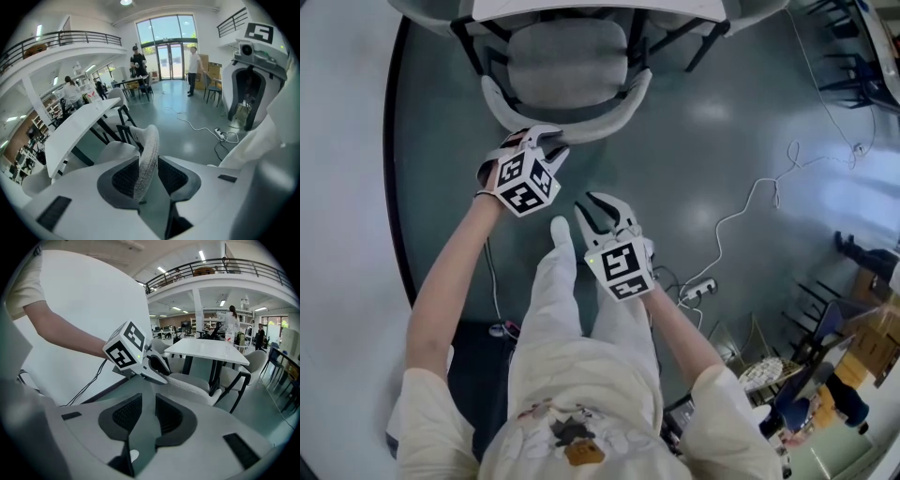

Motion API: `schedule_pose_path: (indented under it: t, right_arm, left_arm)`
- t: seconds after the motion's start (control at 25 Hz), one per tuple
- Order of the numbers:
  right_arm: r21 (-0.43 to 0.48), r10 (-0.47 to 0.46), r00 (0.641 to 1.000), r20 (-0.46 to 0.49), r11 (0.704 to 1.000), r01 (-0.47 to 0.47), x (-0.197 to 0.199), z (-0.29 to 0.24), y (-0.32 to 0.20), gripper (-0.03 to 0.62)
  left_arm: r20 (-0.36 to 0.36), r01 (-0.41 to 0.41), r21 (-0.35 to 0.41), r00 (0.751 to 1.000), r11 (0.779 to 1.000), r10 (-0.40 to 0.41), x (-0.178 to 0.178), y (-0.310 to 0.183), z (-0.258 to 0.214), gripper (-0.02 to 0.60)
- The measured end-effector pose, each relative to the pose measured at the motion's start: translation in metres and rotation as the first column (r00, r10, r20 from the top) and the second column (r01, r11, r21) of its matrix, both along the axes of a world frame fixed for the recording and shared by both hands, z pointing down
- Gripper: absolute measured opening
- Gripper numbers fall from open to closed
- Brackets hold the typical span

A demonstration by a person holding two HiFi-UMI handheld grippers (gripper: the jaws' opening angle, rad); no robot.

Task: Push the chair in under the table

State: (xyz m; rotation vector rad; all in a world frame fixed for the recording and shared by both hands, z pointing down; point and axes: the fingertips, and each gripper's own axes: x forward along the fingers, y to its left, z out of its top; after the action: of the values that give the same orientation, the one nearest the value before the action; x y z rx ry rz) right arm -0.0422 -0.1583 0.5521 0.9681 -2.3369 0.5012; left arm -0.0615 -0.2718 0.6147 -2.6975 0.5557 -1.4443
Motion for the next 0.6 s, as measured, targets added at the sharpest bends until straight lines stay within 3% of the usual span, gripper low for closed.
schedule_pose_path:
  t: [0.24, 0.36, 0.52, 0.6]
  right_arm:
    - [0.020, 0.000, 1.000, 0.010, 1.000, 0.000, 0.023, -0.023, 0.036, 0.091]
    - [0.032, 0.018, 1.000, 0.021, 0.999, -0.019, 0.036, -0.032, 0.043, 0.091]
    - [0.037, 0.028, 0.997, 0.066, 0.999, -0.031, 0.053, -0.056, 0.060, 0.089]
    - [0.020, 0.010, 0.996, 0.094, 1.000, -0.012, 0.054, -0.069, 0.069, 0.069]
  left_arm:
    - [-0.079, 0.110, 0.004, 0.991, 0.994, -0.109, 0.014, 0.027, -0.042, 0.117]
    - [-0.155, 0.202, -0.007, 0.967, 0.979, -0.201, 0.017, 0.038, -0.062, 0.117]
    - [-0.223, 0.292, 0.038, 0.935, 0.956, -0.276, 0.024, 0.067, -0.094, 0.115]
    - [-0.271, 0.345, 0.020, 0.905, 0.938, -0.327, 0.026, 0.083, -0.112, 0.114]
